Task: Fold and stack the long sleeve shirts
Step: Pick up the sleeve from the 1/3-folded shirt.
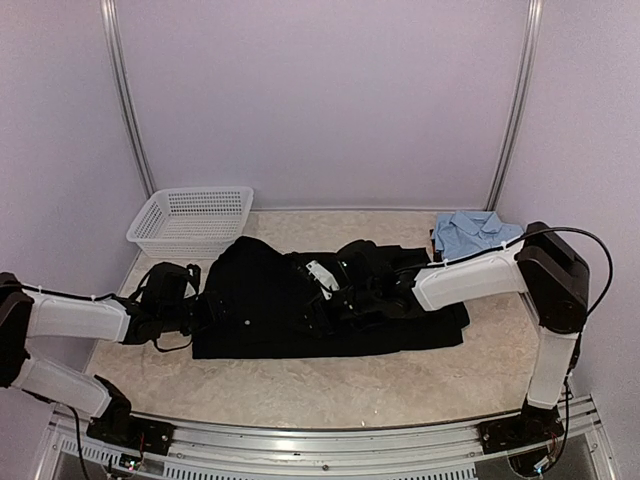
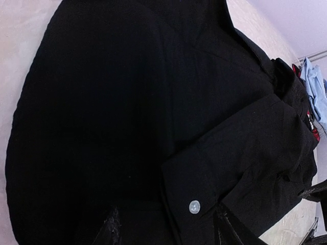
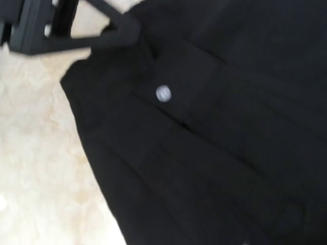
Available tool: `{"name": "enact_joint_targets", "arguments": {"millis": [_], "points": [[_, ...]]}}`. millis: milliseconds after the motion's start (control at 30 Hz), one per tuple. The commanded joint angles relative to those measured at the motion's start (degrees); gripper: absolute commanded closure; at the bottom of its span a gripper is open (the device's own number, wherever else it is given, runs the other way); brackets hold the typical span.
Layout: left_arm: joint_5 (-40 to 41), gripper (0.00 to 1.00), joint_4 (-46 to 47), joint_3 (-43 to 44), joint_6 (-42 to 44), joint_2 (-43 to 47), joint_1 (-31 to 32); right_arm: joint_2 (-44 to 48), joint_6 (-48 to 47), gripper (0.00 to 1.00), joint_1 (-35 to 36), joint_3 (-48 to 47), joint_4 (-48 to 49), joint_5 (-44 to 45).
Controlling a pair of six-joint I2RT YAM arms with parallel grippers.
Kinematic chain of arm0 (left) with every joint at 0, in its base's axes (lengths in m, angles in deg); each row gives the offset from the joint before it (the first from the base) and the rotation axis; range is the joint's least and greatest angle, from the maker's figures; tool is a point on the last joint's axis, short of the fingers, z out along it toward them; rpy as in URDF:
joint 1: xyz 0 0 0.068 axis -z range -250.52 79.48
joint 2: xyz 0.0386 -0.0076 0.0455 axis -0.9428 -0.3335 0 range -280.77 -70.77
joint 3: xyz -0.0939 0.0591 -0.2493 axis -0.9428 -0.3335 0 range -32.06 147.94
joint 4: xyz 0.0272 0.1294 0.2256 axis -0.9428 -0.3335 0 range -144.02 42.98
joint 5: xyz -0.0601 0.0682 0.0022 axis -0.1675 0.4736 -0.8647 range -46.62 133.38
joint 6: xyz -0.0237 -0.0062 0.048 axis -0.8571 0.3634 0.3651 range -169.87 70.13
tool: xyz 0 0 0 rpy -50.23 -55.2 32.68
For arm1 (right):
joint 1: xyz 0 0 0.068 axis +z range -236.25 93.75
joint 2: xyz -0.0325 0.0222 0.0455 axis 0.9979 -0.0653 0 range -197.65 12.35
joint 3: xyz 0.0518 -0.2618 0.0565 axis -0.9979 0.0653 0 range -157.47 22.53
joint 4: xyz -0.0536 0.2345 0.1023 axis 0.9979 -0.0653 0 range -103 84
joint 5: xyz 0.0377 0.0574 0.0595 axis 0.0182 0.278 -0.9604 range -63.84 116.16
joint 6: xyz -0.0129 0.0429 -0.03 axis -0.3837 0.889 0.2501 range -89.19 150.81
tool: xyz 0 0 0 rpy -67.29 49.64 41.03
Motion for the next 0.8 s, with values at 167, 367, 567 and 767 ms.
{"name": "enact_joint_targets", "arguments": {"millis": [167,367,567,767], "points": [[-0.4,0.43,1.1,9.7,7.2,-11.0,-0.2,2.8,1.3,0.39,-0.6,4.4,1.4,0.7],[-1.4,0.47,-0.8,13.1,11.4,-15.9,-1.2,3.7,1.2,0.39,-0.8,5.7,1.2,1.5],[-4.0,0.45,-0.1,12.8,14.6,-16.5,-2.3,3.3,1.7,0.39,-0.9,6.7,1.8,1.0],[-7.9,0.53,1.7,12.5,15.9,-18.1,-2.9,2.8,1.9,0.40,-0.9,6.8,1.7,0.3]]}}
